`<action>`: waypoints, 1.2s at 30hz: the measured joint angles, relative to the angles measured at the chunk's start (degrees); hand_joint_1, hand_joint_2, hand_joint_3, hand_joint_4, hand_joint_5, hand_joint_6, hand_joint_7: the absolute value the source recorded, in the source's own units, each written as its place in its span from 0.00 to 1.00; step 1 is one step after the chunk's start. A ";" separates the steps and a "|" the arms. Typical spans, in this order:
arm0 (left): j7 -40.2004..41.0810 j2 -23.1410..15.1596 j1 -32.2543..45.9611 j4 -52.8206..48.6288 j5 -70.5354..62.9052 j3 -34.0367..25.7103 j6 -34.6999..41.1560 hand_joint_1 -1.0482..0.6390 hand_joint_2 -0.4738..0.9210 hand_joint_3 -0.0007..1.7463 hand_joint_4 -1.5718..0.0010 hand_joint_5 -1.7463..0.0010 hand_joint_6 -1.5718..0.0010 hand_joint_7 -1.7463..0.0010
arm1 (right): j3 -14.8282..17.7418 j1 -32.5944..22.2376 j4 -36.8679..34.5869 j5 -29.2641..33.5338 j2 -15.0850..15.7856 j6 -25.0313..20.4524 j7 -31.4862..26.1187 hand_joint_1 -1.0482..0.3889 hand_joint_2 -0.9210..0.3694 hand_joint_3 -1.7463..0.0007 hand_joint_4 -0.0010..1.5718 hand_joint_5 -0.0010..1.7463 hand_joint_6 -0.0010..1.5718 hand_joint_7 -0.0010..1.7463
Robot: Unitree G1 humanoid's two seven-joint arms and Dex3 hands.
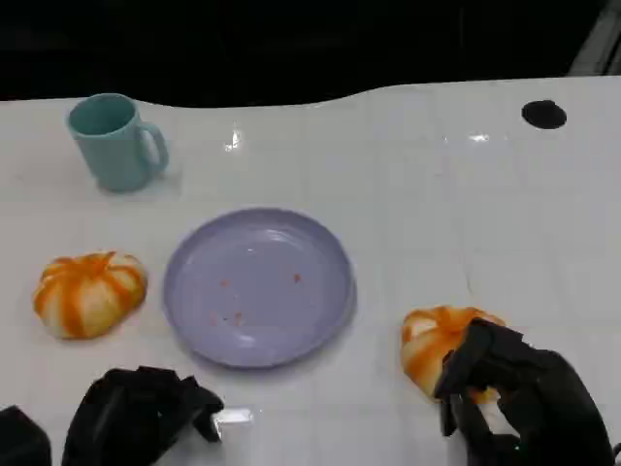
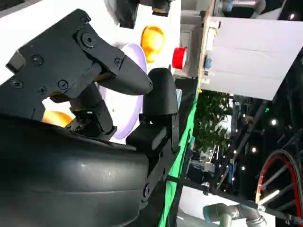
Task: Grasp the bread from the table and place it into the plate.
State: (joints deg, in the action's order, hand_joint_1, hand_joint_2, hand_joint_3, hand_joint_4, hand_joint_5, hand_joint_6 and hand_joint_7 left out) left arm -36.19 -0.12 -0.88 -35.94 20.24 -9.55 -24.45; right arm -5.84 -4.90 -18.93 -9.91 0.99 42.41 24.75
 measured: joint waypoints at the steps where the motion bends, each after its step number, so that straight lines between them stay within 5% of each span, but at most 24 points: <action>1: 0.00 0.00 0.00 0.00 0.00 0.00 0.00 0.00 0.94 0.00 0.51 0.07 0.00 0.91 | 0.00 0.00 0.00 -0.08 0.00 0.00 0.06 0.56 0.38 0.26 0.55 1.00 0.48 0.87; 30: 0.05 0.00 0.00 0.04 0.05 -0.02 -0.02 0.00 0.93 0.00 0.51 0.06 0.00 0.91 | 0.15 0.26 -0.04 -0.07 -0.04 0.01 0.35 0.56 0.39 0.27 0.53 1.00 0.47 0.86; 36: 0.04 0.00 0.00 0.07 0.12 -0.02 -0.02 0.01 0.93 0.00 0.52 0.06 0.00 0.91 | 0.61 0.84 -0.48 0.57 -0.07 1.92 -0.33 0.54 0.29 0.41 0.48 0.83 0.50 0.64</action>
State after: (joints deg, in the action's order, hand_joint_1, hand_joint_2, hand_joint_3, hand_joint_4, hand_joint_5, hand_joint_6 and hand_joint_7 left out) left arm -36.15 -0.12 -0.88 -35.87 20.36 -9.58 -24.47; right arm -5.23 -4.06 -19.41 -9.34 0.92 44.33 24.42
